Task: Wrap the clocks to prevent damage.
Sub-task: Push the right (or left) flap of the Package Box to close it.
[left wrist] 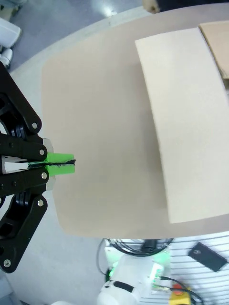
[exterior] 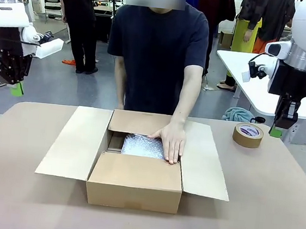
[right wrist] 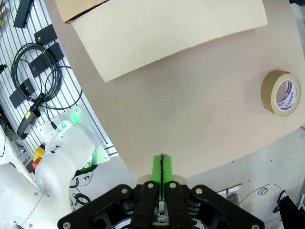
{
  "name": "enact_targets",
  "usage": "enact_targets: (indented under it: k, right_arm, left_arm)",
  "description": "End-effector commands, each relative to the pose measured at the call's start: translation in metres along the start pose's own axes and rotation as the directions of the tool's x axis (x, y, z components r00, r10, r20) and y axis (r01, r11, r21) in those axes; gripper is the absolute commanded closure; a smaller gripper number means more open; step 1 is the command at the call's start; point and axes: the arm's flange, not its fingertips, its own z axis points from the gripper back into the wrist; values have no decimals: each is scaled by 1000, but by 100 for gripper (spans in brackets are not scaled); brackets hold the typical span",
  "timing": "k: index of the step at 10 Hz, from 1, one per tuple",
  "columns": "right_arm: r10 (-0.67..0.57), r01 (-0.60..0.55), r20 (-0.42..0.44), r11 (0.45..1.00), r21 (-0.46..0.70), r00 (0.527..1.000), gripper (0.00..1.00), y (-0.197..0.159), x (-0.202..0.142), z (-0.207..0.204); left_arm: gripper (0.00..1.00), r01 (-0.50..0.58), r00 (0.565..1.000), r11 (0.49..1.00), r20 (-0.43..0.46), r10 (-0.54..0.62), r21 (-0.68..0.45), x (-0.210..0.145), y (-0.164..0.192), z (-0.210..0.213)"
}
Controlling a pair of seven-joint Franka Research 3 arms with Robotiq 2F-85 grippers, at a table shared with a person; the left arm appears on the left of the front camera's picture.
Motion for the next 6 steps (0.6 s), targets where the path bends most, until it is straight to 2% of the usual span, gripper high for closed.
enact_targets:
  k: [1, 2, 3, 6]
  right_arm:
    - [3, -3, -3, 1000, 5, 1000, 99, 0, 1, -2]
    - [3, -3, -3, 1000, 5, 1000, 99, 0, 1, -2]
    - [3, -3, -3, 1000, 5, 1000, 99, 0, 1, -2]
    - [3, -3, -3, 1000, 5, 1000, 99, 0, 1, -2]
  left_arm:
    - [100, -105, 944, 994, 313, 106, -20, -23, 49, -23]
    - [100, -135, 853, 989, 500, 149, -64, -39, 60, -42]
    - [100, -167, 781, 983, 598, 178, -74, -59, 56, -63]
    - [100, -147, 719, 988, 680, 146, -57, -101, 54, -88]
